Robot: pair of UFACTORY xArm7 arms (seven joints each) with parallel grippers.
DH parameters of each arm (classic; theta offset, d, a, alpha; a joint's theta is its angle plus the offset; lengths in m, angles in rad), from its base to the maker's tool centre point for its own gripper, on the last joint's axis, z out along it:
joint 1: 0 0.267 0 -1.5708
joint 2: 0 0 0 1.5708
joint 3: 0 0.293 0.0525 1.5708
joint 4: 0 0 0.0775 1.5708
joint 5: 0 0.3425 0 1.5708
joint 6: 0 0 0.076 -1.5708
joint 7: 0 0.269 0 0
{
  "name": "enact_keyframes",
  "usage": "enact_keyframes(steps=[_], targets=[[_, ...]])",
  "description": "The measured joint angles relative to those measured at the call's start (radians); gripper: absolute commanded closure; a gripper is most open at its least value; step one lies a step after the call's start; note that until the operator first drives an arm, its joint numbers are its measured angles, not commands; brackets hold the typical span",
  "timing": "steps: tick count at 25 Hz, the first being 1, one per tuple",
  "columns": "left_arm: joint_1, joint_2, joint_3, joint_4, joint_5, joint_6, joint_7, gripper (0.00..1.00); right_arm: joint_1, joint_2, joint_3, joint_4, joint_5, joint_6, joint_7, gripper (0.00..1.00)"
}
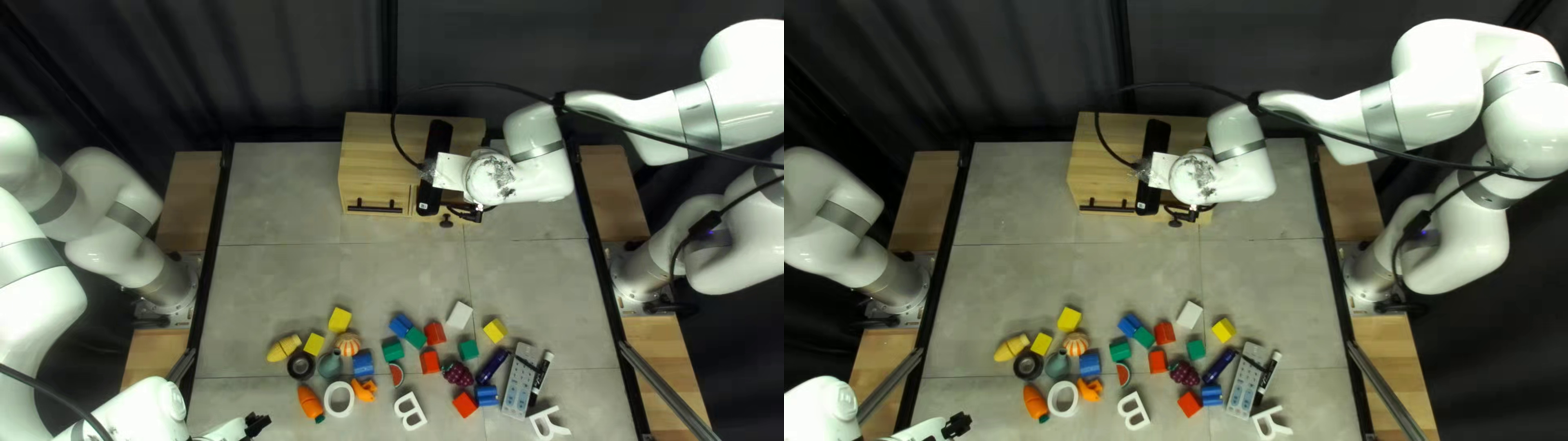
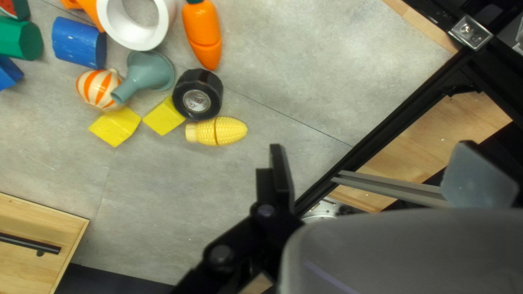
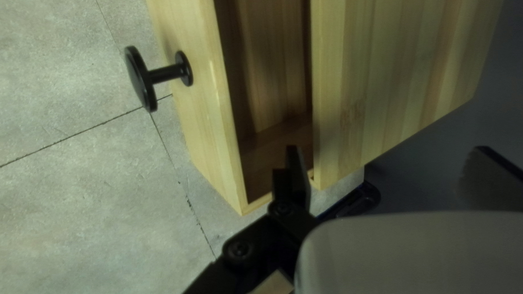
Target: Open drawers and place objects into drawer and close
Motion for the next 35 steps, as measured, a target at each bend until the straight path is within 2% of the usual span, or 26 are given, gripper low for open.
enact_keyframes(steps=[19, 35], targets=[[0.000, 0.000, 0.000, 0.000, 0.000, 0.000, 0.000, 0.00, 0.002, 0.041, 0.006, -0.012, -0.102, -0.042, 0.042, 0.00], [0.000, 0.000, 0.000, 0.000, 0.000, 0.000, 0.000, 0.00, 0.002, 0.059, 0.007, -0.014, -0.163, -0.024, 0.062, 0.00]])
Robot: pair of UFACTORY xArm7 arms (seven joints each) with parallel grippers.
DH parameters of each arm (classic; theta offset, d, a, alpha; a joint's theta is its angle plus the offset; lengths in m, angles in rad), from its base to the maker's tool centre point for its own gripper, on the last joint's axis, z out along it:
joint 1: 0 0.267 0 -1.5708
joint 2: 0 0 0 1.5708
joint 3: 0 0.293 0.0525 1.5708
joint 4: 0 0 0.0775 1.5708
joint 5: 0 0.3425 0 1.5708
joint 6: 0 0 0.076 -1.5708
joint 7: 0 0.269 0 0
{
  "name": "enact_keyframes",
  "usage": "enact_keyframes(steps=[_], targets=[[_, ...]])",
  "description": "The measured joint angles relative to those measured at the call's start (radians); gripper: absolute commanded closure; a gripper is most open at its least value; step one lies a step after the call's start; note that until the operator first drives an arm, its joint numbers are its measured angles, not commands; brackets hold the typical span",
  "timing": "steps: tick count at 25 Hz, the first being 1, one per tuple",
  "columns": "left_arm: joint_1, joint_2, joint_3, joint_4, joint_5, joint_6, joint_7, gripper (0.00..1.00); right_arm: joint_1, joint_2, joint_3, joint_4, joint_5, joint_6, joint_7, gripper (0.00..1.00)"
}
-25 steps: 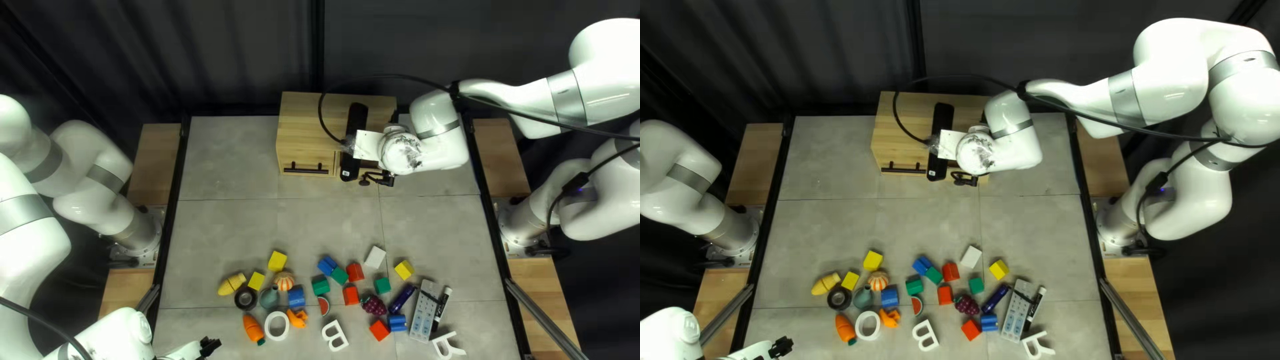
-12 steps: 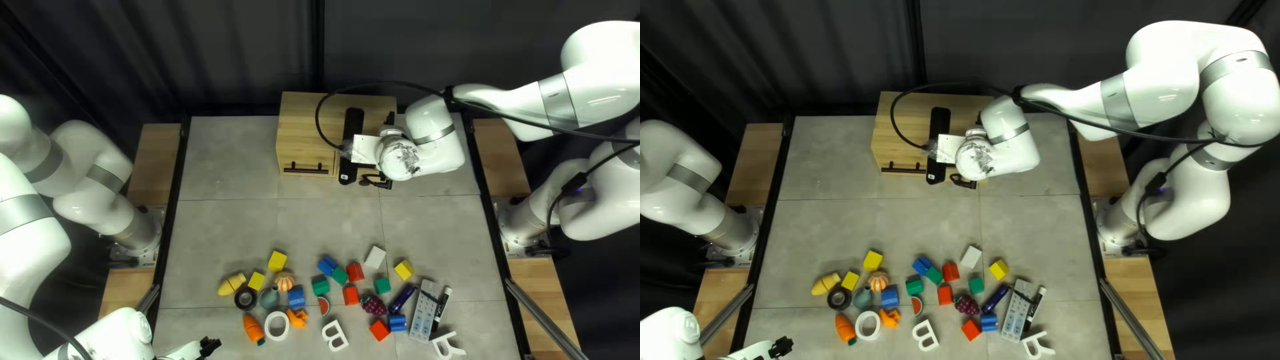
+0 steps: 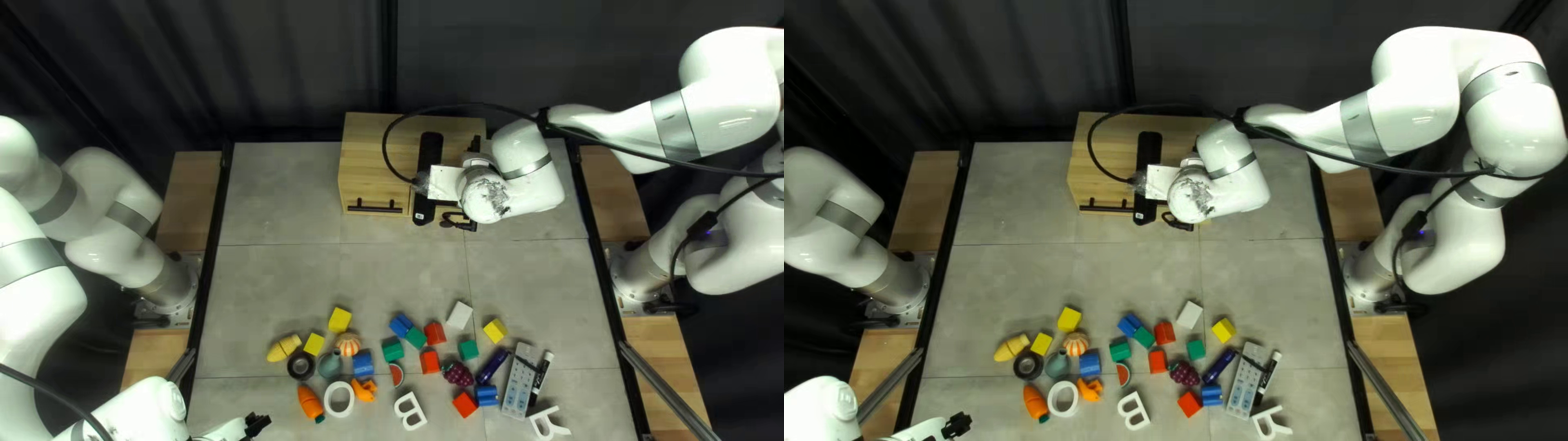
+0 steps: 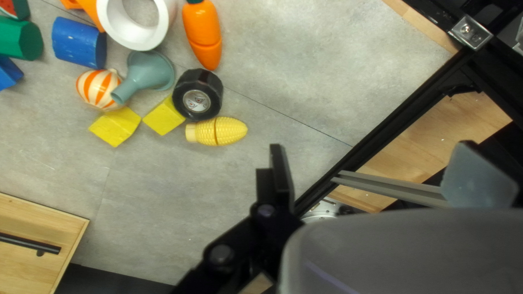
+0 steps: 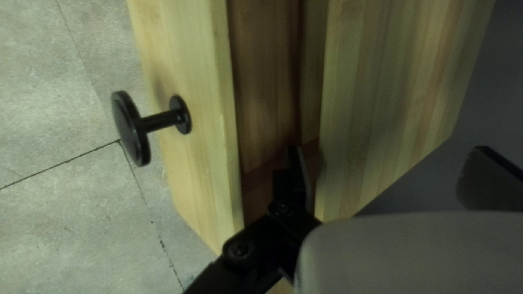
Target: Open drawers and place objects into drawer and close
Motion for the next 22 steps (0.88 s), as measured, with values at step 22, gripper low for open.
enact_keyframes(steps=[22], targets=[[0.000, 0.000, 0.000, 0.000, 0.000, 0.000, 0.000, 0.00, 0.005, -0.024, 0.007, -0.053, -0.112, 0.023, -0.016, 0.00]])
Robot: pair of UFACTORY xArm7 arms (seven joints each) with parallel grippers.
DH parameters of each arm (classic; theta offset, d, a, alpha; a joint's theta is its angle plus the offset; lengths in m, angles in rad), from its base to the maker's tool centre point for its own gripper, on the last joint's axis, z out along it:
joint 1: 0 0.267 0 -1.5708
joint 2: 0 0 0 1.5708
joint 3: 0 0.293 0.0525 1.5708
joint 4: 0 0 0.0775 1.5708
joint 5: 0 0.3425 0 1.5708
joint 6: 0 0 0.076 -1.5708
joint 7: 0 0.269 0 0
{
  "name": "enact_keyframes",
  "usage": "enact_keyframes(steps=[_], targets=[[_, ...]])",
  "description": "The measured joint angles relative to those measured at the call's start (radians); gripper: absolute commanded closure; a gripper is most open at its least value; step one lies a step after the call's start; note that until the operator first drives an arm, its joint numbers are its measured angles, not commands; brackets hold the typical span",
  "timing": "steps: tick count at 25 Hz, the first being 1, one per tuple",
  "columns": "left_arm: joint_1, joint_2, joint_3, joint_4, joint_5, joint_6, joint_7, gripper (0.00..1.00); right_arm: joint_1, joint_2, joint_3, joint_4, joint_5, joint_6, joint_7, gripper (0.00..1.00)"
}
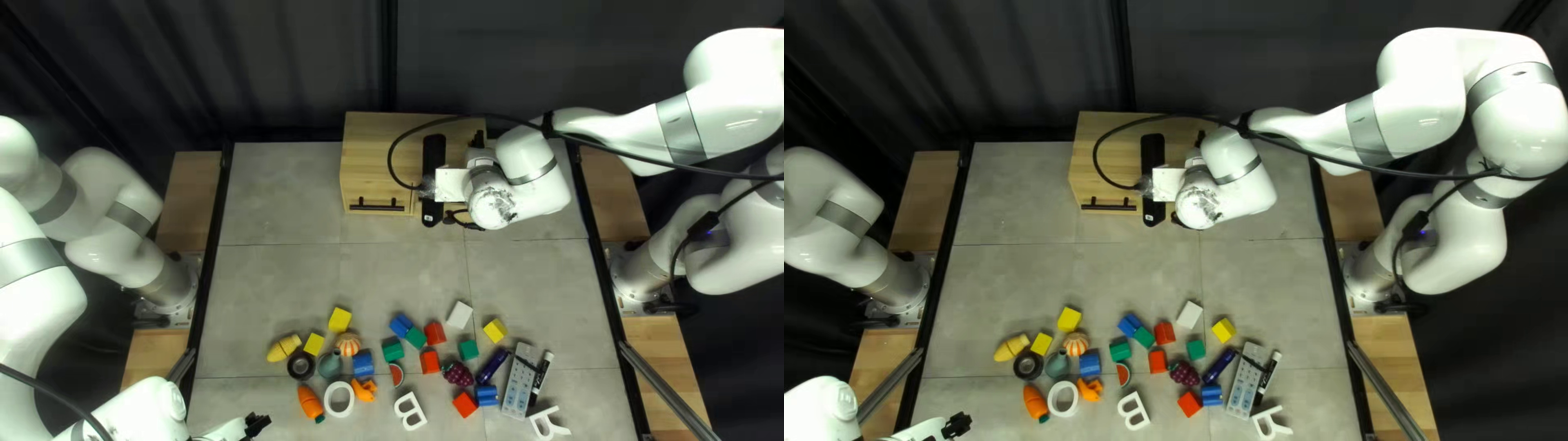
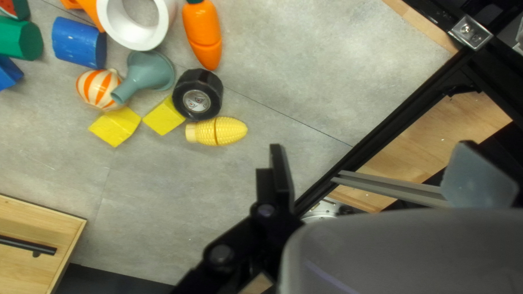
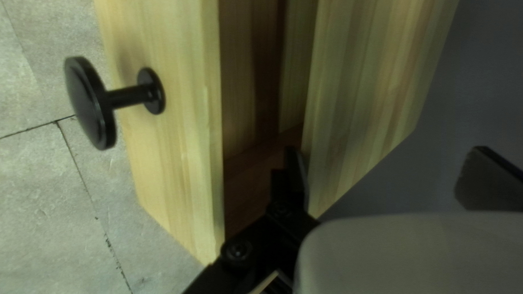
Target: Open drawers and place objects into drawer and close
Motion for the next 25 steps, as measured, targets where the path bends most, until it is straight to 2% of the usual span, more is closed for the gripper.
enact_keyframes(steps=[12, 25], targets=[[0.000, 0.000, 0.000, 0.000, 0.000, 0.000, 0.000, 0.00, -0.012, -0.017, -0.012, -0.026, -0.027, 0.004, -0.009, 0.00], [0.000, 0.000, 0.000, 0.000, 0.000, 0.000, 0.000, 0.00, -0.017, -0.003, -0.018, 0.014, -0.001, -0.003, -0.041, 0.00]])
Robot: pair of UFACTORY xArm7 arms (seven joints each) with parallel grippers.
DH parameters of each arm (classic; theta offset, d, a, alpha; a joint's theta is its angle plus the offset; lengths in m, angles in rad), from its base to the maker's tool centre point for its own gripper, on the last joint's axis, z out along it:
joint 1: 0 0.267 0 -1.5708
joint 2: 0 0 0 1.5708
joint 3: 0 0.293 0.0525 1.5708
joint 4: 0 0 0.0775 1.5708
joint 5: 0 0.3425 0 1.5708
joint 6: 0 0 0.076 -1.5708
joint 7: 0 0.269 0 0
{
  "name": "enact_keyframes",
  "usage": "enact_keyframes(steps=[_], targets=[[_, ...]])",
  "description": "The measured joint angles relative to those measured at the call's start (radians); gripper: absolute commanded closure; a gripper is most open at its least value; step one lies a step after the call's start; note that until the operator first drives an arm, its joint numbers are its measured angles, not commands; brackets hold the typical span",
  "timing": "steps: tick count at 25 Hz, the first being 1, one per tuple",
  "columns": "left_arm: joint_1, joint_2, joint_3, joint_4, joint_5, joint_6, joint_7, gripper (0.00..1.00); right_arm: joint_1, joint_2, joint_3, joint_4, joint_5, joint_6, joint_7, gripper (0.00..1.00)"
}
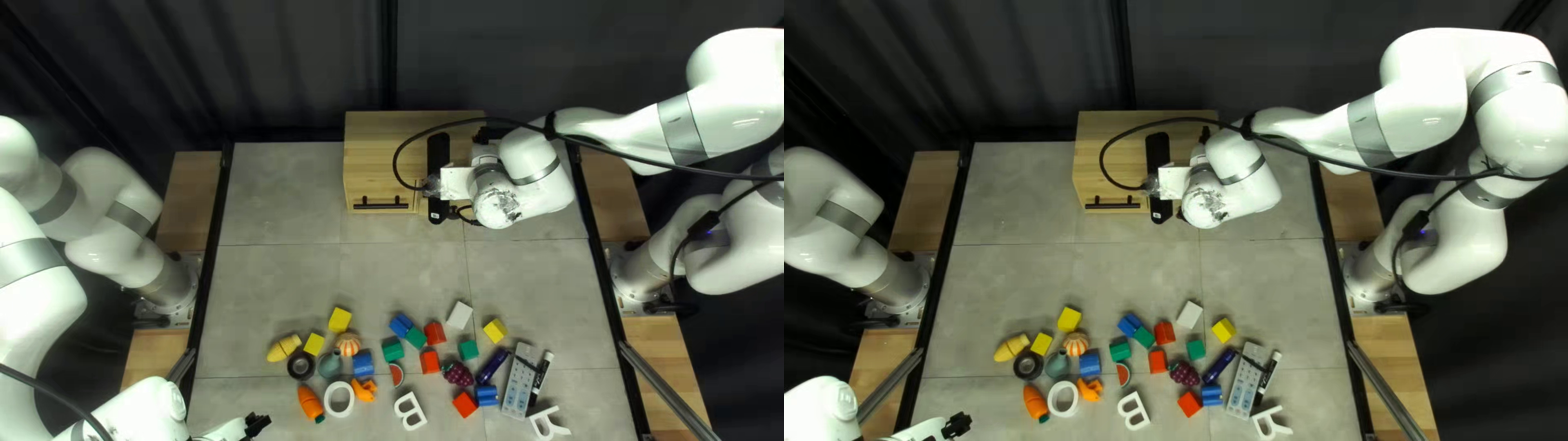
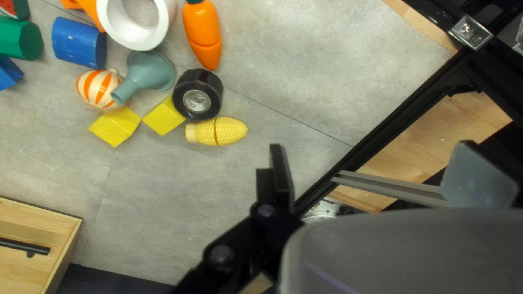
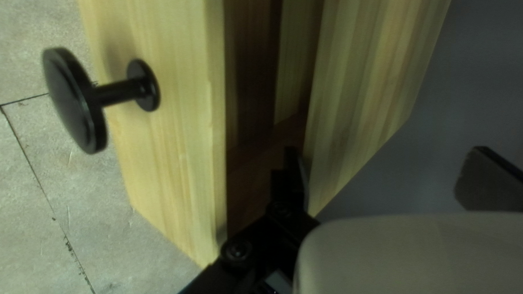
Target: Open drawers and place objects into drawer and close
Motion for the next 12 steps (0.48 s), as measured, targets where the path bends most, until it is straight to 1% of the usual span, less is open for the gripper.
enact_keyframes(steps=[12], targets=[[0.000, 0.000, 0.000, 0.000, 0.000, 0.000, 0.000, 0.00, -0.003, -0.007, -0.005, -0.013, 0.022, -0.052, -0.001, 0.00]])
